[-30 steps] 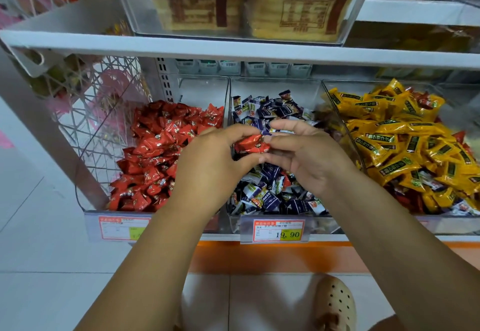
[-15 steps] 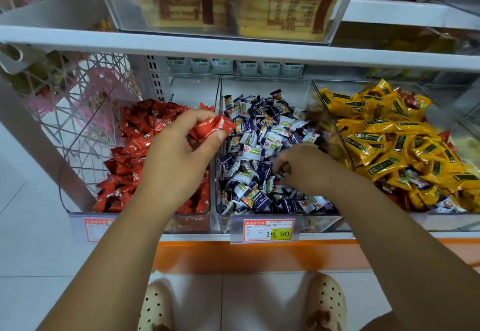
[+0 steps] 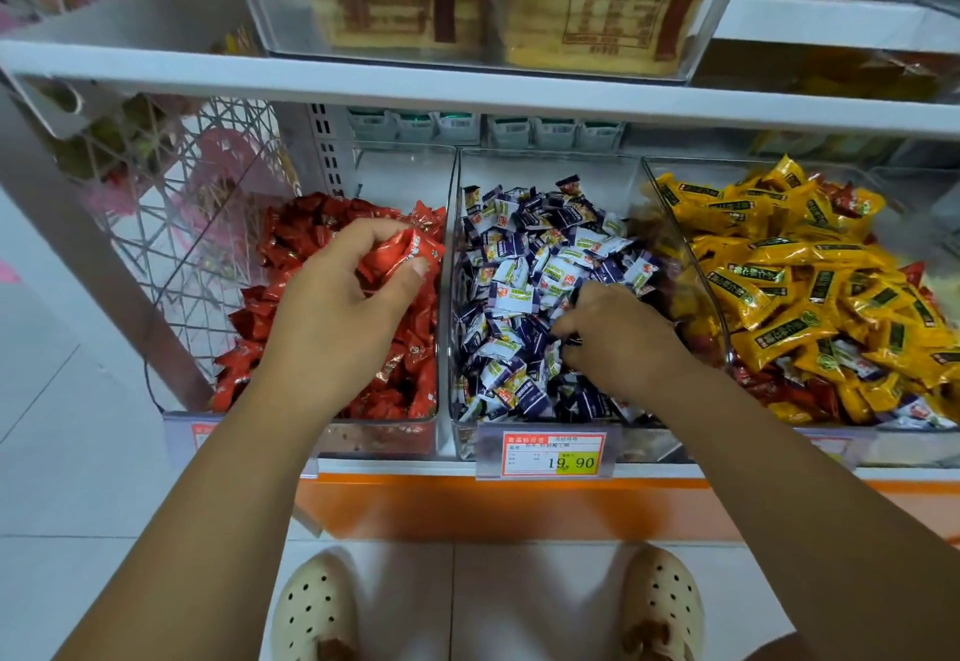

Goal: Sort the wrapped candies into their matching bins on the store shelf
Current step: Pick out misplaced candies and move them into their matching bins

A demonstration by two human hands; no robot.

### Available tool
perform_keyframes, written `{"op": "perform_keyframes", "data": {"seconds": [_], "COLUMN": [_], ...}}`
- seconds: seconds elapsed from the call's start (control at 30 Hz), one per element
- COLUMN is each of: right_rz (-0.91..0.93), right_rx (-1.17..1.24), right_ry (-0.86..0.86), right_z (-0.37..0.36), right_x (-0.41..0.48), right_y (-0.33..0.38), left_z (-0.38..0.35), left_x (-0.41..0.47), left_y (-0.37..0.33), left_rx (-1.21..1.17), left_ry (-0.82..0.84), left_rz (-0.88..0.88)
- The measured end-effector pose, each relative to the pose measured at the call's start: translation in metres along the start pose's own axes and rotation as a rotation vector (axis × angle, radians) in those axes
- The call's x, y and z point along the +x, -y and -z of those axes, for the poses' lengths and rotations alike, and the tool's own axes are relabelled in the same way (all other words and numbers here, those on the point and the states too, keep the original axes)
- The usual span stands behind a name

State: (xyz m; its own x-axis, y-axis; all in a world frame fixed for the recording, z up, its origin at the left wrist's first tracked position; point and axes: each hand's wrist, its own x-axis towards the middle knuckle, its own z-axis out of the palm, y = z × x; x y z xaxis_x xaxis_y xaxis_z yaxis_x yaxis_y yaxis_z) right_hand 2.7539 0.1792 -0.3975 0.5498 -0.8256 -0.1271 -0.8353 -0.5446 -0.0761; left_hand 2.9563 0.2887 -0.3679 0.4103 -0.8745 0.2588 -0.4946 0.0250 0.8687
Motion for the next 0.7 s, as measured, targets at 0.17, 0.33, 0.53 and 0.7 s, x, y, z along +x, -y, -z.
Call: {"op": "perform_keyframes", "data": {"seconds": [0.17,0.33,0.53,0.7], "right_rz": [0.022,-0.012,0.103,0.157], "right_rx": [0.235,0.723,0.921,0.945], "right_ry": [-0.146,-0.242,-0.45,-0.363], "right_z": [0.029,0.048,0.049,0.039], "right_x": [-0.005,-0.013,0.001,0.015], "right_y": [-0.009,0.005,0.064,0.094], "left_z": [0.018,0.028,0.041,0.047], "left_x": [0.007,0.004,0.005,0.007], "left_y": [0.015,0.02,0.034,0.041], "left_rx": [0.154,0.289,0.335,0.309], "left_ry": [-0.069,-0.058,-0.101,-0.151], "left_rz": [0.077,0.116,0.165,0.192]}}
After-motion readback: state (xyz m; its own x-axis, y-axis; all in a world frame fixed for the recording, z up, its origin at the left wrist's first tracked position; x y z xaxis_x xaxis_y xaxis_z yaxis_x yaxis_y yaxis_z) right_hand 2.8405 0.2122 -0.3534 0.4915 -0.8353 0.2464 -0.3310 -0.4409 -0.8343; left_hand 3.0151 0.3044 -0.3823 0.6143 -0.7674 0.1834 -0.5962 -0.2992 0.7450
